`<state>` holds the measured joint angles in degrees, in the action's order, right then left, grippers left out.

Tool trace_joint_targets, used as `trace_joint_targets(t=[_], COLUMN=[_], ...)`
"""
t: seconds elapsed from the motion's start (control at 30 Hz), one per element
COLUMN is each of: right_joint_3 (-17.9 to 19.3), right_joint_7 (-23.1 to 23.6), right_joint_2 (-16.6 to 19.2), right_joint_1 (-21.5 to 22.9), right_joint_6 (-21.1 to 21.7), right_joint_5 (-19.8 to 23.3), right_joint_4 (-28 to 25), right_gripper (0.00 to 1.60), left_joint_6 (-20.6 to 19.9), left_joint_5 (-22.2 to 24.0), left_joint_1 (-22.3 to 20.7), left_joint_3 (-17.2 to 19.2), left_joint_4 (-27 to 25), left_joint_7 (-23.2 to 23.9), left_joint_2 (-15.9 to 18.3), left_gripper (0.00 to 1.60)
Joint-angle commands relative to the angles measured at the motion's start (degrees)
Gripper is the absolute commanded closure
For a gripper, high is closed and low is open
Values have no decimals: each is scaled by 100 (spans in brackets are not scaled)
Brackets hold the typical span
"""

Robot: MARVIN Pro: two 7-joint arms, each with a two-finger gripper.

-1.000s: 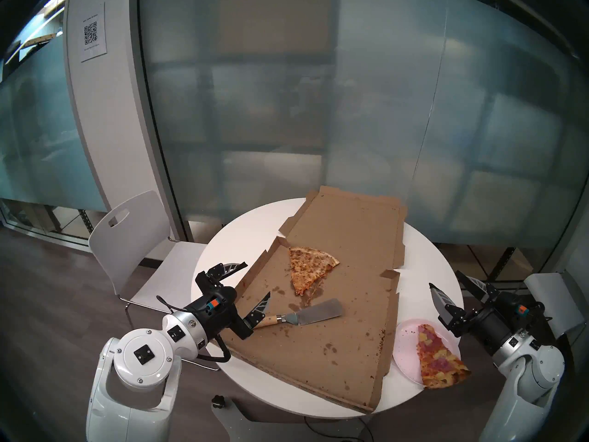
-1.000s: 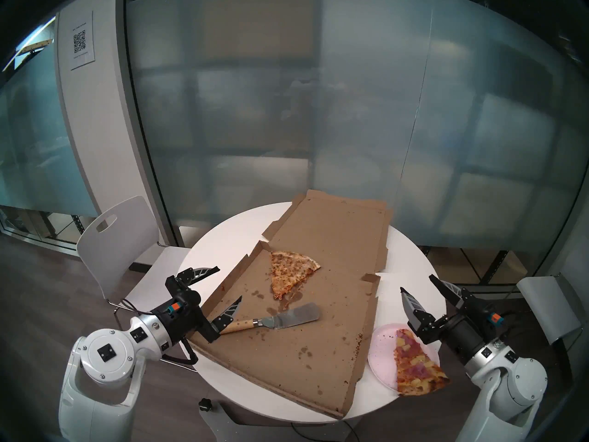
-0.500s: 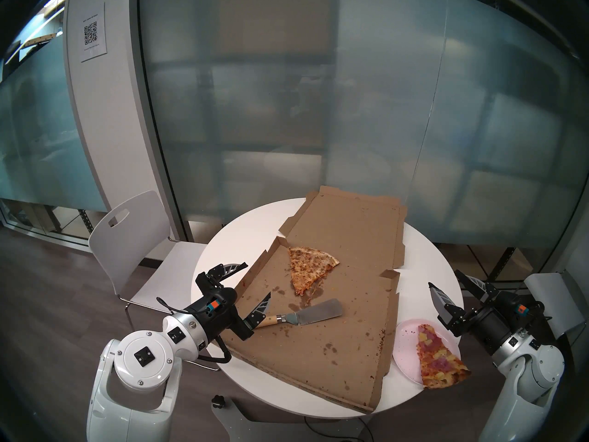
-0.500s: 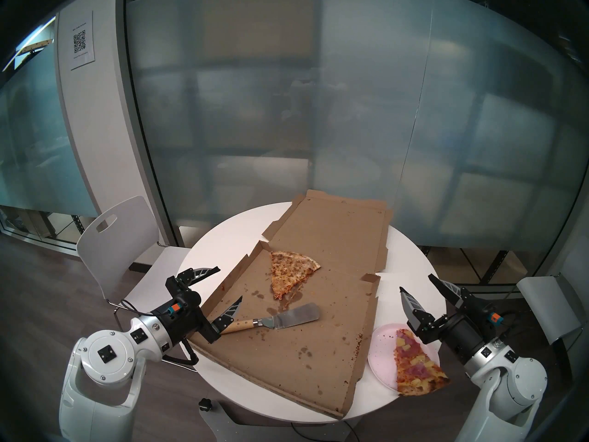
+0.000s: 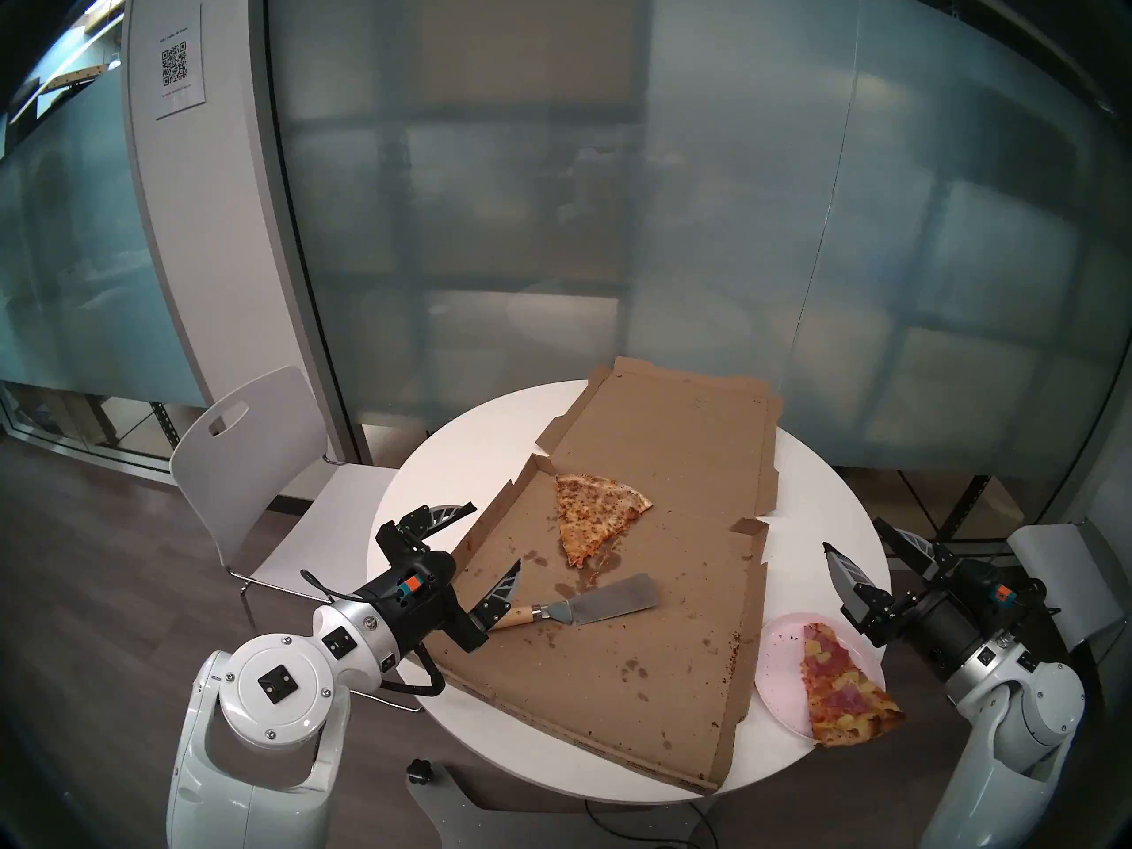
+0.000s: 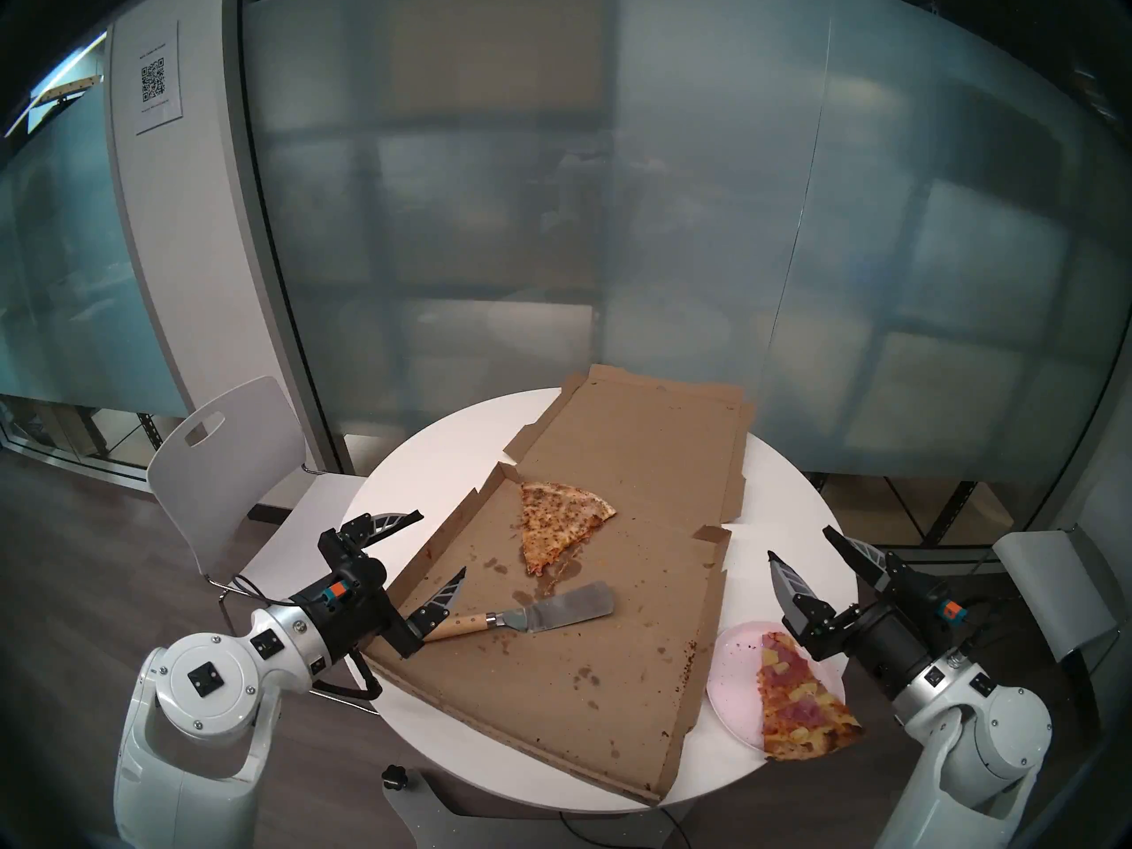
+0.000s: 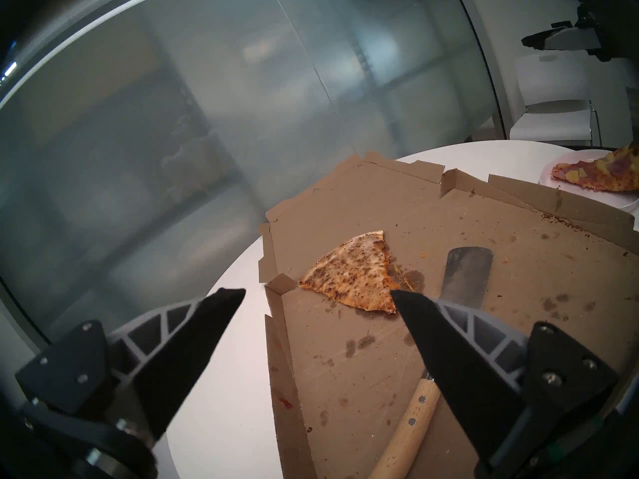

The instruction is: Put pizza slice onto the plate

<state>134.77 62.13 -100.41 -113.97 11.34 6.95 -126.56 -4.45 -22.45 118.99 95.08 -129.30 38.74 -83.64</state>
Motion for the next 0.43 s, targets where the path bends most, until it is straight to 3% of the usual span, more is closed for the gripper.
trace_joint_targets(t=[0.0,0.4], right_joint_3=[-3,-1], right_joint_7=[7,11], right_joint_2=[-9,-13], right_joint_1=[28,32], right_joint_6=[-10,-10], right_joint_5=[69,66], right_joint_4=[-94,-94], right_gripper=[0,0], left_joint_6=[28,29], left_joint_5=[21,20], left_joint_1=[-9,-9], left_joint_3=[-12,-11], left_joint_4=[-132,-132], left_joint_7=[5,6], left_joint_2=[-3,-5], left_gripper=[0,0])
